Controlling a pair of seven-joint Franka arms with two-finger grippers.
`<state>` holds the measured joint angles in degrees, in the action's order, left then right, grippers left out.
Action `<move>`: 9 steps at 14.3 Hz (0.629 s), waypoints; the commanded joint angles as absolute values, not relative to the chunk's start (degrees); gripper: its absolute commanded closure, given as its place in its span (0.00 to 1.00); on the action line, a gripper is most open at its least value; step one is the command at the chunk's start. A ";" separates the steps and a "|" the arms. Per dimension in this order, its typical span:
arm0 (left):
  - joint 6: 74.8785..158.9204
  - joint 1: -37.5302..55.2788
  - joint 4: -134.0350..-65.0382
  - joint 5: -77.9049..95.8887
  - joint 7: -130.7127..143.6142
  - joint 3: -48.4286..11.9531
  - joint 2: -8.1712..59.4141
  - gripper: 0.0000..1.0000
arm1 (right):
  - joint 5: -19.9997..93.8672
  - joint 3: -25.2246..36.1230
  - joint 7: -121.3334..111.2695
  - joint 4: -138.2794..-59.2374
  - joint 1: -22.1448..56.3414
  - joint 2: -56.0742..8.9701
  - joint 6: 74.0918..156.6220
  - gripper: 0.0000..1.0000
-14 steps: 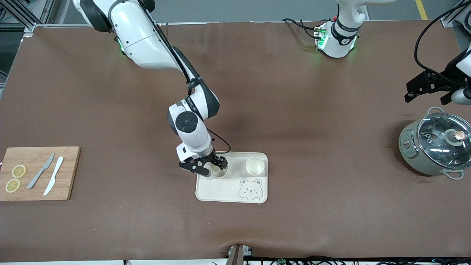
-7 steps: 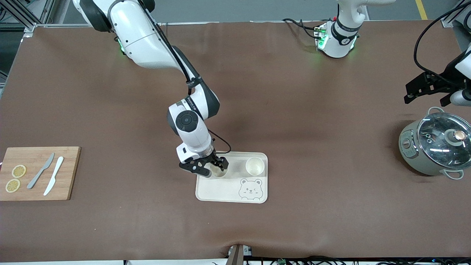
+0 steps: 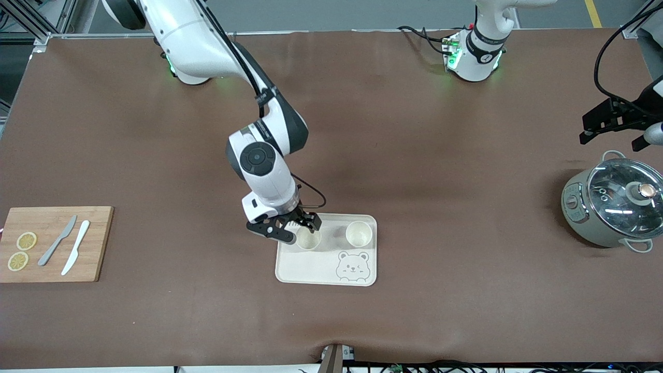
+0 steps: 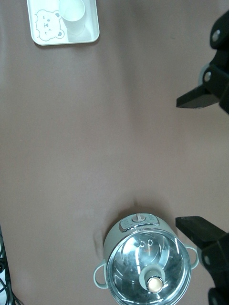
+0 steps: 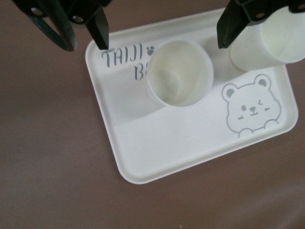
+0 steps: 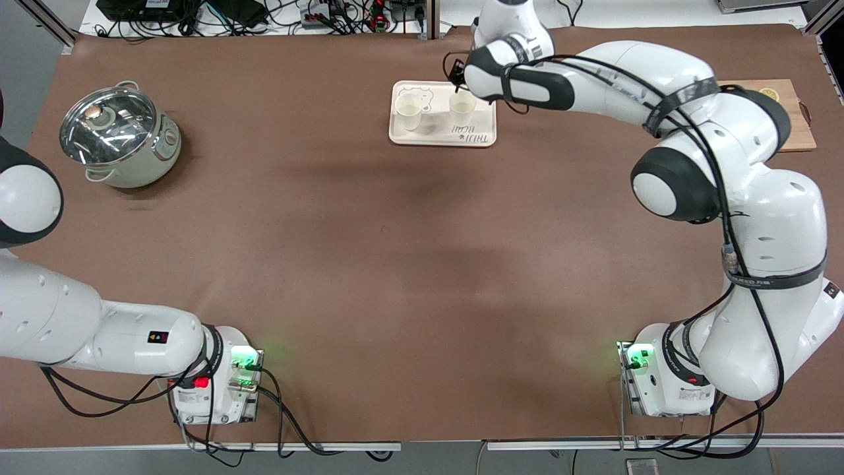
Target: Place white IKEA cup upright on tray with both arms
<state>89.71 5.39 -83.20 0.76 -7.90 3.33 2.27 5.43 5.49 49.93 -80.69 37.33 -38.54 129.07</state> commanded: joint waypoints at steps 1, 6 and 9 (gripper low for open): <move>89.21 5.63 -82.18 2.11 -6.25 3.69 2.29 0.00 | 4.66 5.71 50.10 -82.27 37.44 -31.66 122.19 0.00; 87.46 5.45 -82.18 2.73 -3.34 3.69 2.11 0.00 | 5.62 5.71 42.65 -82.18 33.41 -22.17 108.04 0.00; 87.28 5.54 -82.18 2.64 -3.34 3.69 2.28 0.00 | 5.71 5.80 35.18 -81.65 29.20 -18.20 100.83 0.00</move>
